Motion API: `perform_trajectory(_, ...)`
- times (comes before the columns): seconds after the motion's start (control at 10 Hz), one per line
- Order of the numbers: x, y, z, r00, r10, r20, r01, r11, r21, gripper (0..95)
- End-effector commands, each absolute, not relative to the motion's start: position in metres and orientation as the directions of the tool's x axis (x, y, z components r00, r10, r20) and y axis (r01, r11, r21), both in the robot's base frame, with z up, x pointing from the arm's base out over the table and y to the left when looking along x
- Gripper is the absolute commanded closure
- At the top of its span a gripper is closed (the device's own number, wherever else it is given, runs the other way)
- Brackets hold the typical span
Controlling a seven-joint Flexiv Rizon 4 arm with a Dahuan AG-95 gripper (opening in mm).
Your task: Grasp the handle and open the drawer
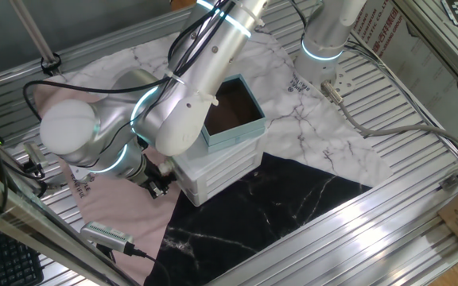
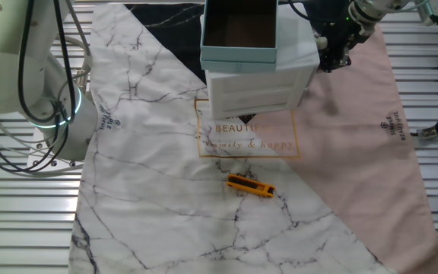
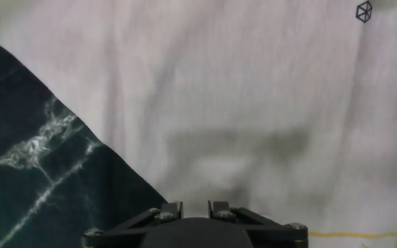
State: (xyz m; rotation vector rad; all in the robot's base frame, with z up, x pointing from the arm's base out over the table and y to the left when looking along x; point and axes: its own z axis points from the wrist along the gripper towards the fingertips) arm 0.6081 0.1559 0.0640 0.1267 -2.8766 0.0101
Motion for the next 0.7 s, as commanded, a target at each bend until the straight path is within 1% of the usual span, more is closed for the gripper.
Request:
perform_trajectory(0.1, 0.608, 0.1556, 0.0642, -0.962, -0.085, 0.258, -0.087, 0.996, 0.003, 95.0)
perform_trajectory(0.7, 0.6089, 0.156, 0.0639, -0.964, -0.081, 0.255, -0.084, 0.996, 0.001, 95.0)
